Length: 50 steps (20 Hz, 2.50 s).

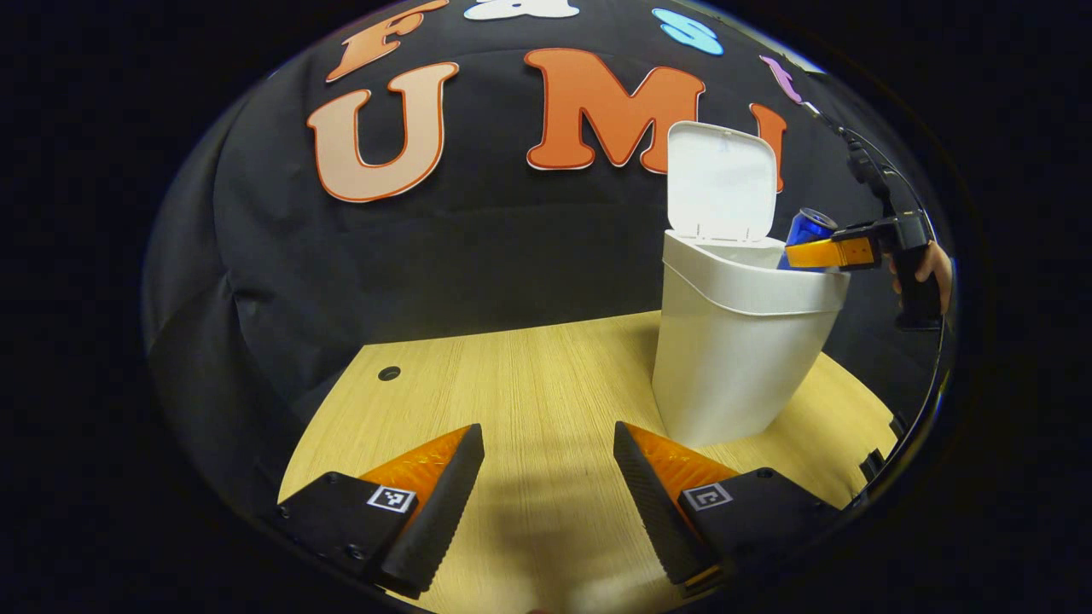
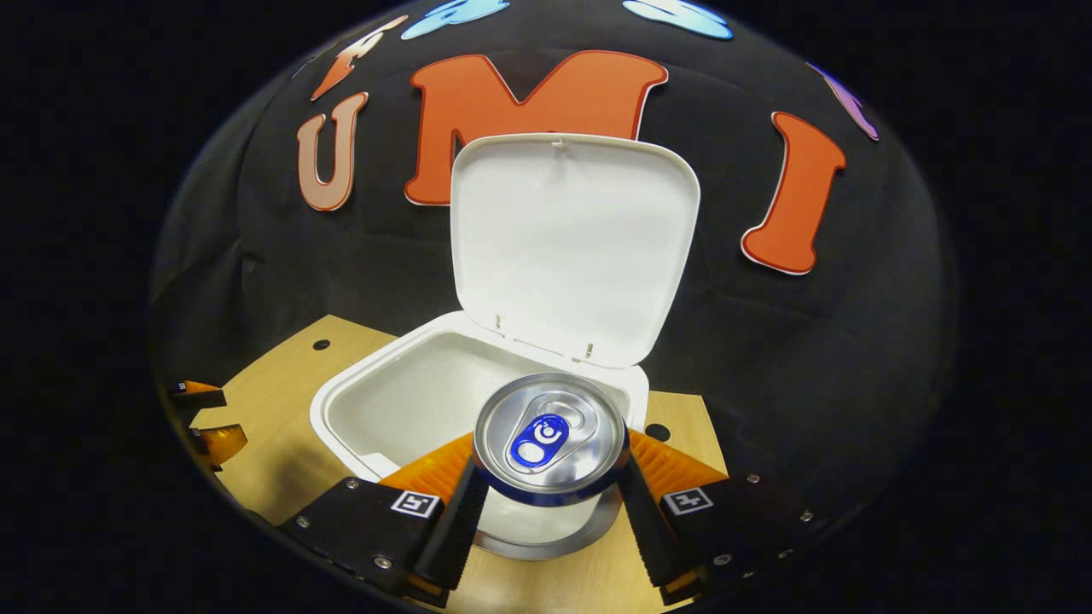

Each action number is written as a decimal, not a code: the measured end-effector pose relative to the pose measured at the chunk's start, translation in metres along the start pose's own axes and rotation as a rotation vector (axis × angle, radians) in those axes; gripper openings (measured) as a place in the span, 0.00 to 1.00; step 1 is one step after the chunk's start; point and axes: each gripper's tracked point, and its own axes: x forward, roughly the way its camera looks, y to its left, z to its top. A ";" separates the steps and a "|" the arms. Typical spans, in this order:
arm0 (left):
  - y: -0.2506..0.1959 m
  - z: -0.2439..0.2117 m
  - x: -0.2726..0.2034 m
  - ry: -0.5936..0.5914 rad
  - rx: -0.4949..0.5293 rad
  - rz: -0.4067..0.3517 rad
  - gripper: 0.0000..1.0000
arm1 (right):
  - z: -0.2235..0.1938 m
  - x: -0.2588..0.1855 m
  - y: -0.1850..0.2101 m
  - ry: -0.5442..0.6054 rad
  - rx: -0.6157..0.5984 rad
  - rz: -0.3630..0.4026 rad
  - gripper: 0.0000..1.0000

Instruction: Press the lid of the desktop garbage bin to open it, pick up the crumpled paper on the desktop and throw it into the bin, then pick up the pop can on the desktop and drop it into the bin, and finally close the garbage bin lid.

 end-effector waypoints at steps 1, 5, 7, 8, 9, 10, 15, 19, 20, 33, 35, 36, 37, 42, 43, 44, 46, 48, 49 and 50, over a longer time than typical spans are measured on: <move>0.001 -0.001 0.000 0.001 -0.006 0.004 0.98 | 0.000 -0.001 0.001 0.003 0.003 0.008 0.80; 0.002 -0.002 -0.001 0.004 -0.027 0.018 0.98 | -0.003 0.004 0.007 0.012 -0.007 0.034 0.80; 0.002 -0.003 -0.001 0.007 -0.036 0.021 0.98 | -0.003 0.004 0.010 0.015 -0.012 0.044 0.80; 0.002 -0.002 -0.001 0.006 -0.041 0.022 0.98 | -0.004 0.004 0.010 0.018 -0.013 0.046 0.81; 0.003 -0.003 -0.001 0.007 -0.045 0.025 0.98 | -0.003 0.005 0.012 0.018 -0.009 0.046 0.77; 0.003 -0.003 -0.001 0.006 -0.051 0.028 0.98 | -0.003 0.005 0.011 0.020 -0.006 0.047 0.81; 0.005 -0.007 -0.002 0.006 -0.075 0.042 0.98 | 0.001 0.001 0.008 0.005 -0.006 0.039 0.83; 0.005 -0.007 -0.001 0.002 -0.072 0.042 0.98 | 0.012 -0.010 0.003 -0.016 -0.012 0.032 0.84; 0.004 -0.005 -0.002 -0.002 -0.069 0.039 0.98 | 0.018 -0.014 0.001 -0.026 -0.020 0.028 0.84; 0.007 -0.007 -0.008 -0.015 -0.090 0.044 0.98 | 0.132 -0.036 -0.017 -0.197 -0.057 -0.020 0.85; 0.010 -0.009 -0.011 -0.017 -0.095 0.050 0.98 | 0.150 -0.035 -0.018 -0.223 -0.068 -0.029 0.85; 0.011 -0.009 -0.012 -0.017 -0.095 0.053 0.98 | 0.159 -0.034 -0.018 -0.236 -0.074 -0.035 0.85; 0.012 -0.010 -0.012 -0.017 -0.097 0.058 0.98 | 0.169 -0.033 -0.018 -0.248 -0.077 -0.040 0.85; 0.016 -0.017 -0.011 -0.009 -0.145 0.073 0.98 | 0.203 -0.023 -0.024 -0.299 -0.052 -0.059 0.85; 0.017 -0.020 -0.012 -0.004 -0.160 0.075 0.98 | 0.207 -0.019 -0.025 -0.304 -0.041 -0.062 0.84; 0.018 -0.022 -0.011 0.000 -0.175 0.078 0.98 | 0.210 -0.015 -0.026 -0.310 -0.025 -0.064 0.85; 0.019 -0.027 -0.010 0.011 -0.197 0.087 0.98 | 0.217 -0.008 -0.027 -0.316 0.017 -0.063 0.85; 0.023 -0.027 -0.009 0.012 -0.204 0.097 0.96 | 0.223 -0.001 -0.030 -0.322 0.052 -0.060 0.85; 0.025 -0.028 -0.009 0.011 -0.209 0.102 0.96 | 0.227 0.001 -0.032 -0.327 0.060 -0.065 0.85; 0.026 -0.029 -0.010 0.014 -0.216 0.105 0.96 | 0.230 0.004 -0.036 -0.331 0.067 -0.070 0.85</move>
